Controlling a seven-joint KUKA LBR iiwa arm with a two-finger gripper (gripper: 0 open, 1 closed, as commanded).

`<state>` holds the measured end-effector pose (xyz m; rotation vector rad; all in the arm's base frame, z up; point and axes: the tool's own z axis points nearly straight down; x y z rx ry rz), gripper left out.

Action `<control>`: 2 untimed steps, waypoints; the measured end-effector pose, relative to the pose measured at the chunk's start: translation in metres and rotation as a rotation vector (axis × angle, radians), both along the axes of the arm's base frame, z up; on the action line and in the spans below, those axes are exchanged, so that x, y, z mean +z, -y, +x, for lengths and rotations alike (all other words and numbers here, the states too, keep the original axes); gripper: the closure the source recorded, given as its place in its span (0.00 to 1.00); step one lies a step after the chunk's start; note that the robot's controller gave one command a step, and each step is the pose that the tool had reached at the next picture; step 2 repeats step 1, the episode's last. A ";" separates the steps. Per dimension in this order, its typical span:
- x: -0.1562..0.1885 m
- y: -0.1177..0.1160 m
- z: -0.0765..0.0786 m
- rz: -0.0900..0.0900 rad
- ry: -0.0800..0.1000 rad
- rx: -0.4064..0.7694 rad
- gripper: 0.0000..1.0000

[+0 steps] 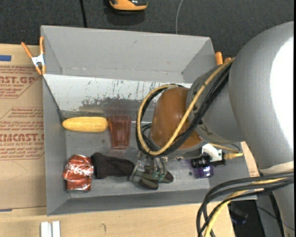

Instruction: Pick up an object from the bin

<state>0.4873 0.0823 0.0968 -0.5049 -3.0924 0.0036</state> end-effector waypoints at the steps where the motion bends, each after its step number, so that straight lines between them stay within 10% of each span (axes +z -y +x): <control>1: 0.020 0.000 0.001 0.001 0.005 0.000 1.00; 2: 0.020 0.000 0.001 0.001 0.005 0.000 1.00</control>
Offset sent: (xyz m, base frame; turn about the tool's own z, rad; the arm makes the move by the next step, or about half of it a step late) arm 0.0000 0.0000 0.0221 0.0000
